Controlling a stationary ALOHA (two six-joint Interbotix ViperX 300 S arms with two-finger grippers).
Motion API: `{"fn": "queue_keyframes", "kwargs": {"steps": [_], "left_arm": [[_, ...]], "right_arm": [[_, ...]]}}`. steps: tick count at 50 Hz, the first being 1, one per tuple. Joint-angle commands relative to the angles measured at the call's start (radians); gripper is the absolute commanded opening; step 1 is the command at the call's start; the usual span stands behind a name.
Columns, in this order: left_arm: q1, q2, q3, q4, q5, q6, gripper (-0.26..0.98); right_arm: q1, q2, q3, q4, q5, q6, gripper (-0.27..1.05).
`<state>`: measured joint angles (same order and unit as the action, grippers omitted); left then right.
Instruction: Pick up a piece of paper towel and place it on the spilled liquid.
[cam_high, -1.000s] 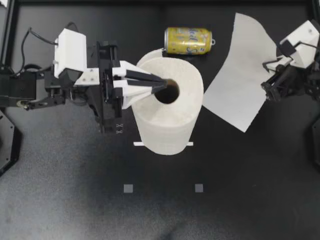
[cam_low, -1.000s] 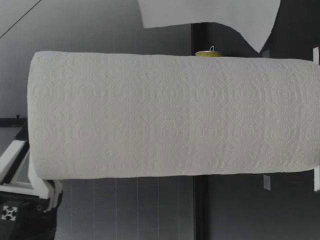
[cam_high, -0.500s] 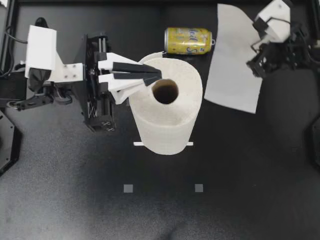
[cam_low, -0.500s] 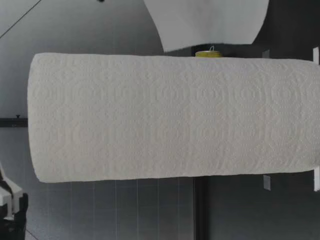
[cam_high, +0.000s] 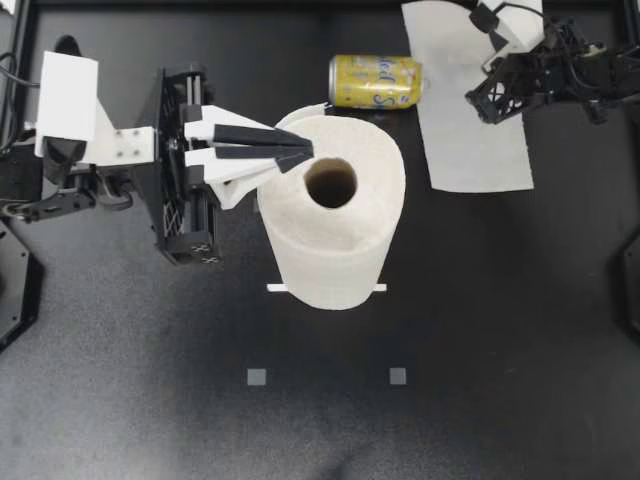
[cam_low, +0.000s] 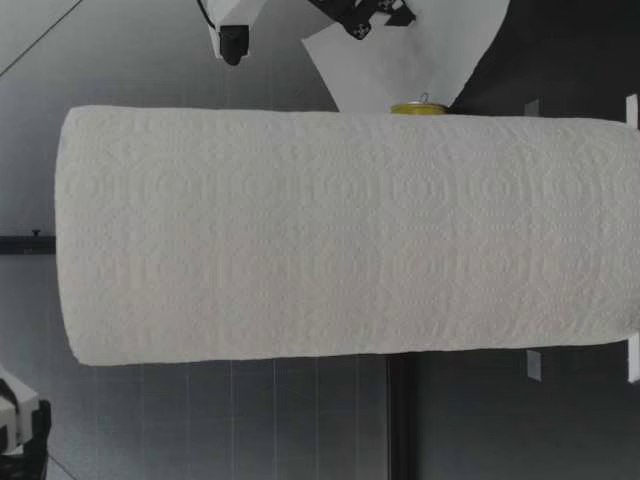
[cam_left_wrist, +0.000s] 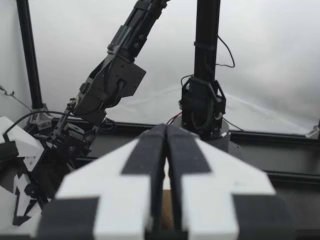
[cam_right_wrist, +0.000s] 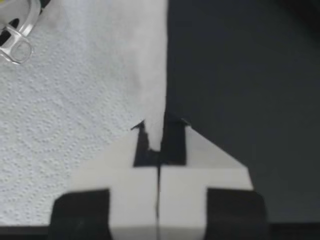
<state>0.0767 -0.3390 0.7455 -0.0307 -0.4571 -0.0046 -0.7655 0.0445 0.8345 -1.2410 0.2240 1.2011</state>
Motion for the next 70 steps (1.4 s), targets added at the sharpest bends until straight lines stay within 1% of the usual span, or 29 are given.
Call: {"fn": "queue_keyframes", "kwargs": {"steps": [1, 4, 7, 13, 16, 24, 29, 35, 37, 43, 52, 54, 58, 60, 65, 70], "left_arm": [[-0.002, -0.020, -0.011, 0.002, -0.009, -0.002, 0.13], [-0.002, -0.020, -0.011, 0.002, -0.009, -0.002, 0.13], [-0.002, -0.020, -0.011, 0.002, -0.009, -0.002, 0.13], [-0.003, -0.020, -0.011, 0.002, -0.011, 0.000, 0.13], [-0.003, -0.020, -0.011, 0.002, -0.011, 0.000, 0.13], [-0.005, -0.020, -0.011, 0.002, -0.011, 0.000, 0.13], [-0.005, -0.020, -0.008, 0.002, -0.011, 0.000, 0.13], [-0.005, -0.020, -0.005, 0.002, -0.009, 0.002, 0.13], [-0.005, -0.021, -0.003, 0.002, -0.011, 0.002, 0.13], [-0.003, -0.021, 0.006, 0.002, -0.011, -0.003, 0.13], [-0.014, -0.035, 0.018, 0.002, -0.011, -0.003, 0.13], [-0.014, -0.038, 0.021, 0.002, -0.011, -0.005, 0.13], [-0.014, -0.049, 0.037, 0.002, -0.011, -0.005, 0.13], [-0.015, -0.052, 0.044, 0.002, -0.011, -0.005, 0.13], [-0.015, -0.069, 0.063, 0.002, -0.002, -0.005, 0.13], [-0.021, -0.091, 0.078, 0.002, 0.037, -0.008, 0.13]], "right_arm": [[-0.006, -0.015, -0.018, -0.002, 0.014, 0.000, 0.08], [-0.006, -0.015, -0.018, -0.002, 0.026, 0.000, 0.18], [-0.006, -0.015, -0.020, 0.000, 0.043, 0.002, 0.36], [-0.006, -0.021, -0.020, 0.003, 0.077, 0.003, 0.65], [-0.006, -0.025, -0.020, 0.002, 0.100, 0.003, 0.72], [0.000, -0.034, -0.020, 0.002, 0.210, -0.005, 0.70], [0.029, -0.067, -0.015, 0.003, 0.279, -0.008, 0.70], [0.133, -0.173, 0.011, 0.014, 0.376, -0.054, 0.70], [0.183, -0.225, 0.023, 0.048, 0.400, -0.081, 0.69], [0.279, -0.342, 0.049, 0.149, 0.445, -0.140, 0.68], [0.445, -0.566, 0.107, 0.310, 0.489, -0.222, 0.68], [0.471, -0.607, 0.117, 0.334, 0.488, -0.227, 0.67], [0.552, -0.713, 0.138, 0.376, 0.472, -0.230, 0.66], [0.591, -0.755, 0.146, 0.383, 0.456, -0.230, 0.64], [0.701, -0.848, 0.163, 0.396, 0.362, -0.229, 0.51], [0.770, -0.910, 0.173, 0.425, 0.275, -0.224, 0.36]]}}
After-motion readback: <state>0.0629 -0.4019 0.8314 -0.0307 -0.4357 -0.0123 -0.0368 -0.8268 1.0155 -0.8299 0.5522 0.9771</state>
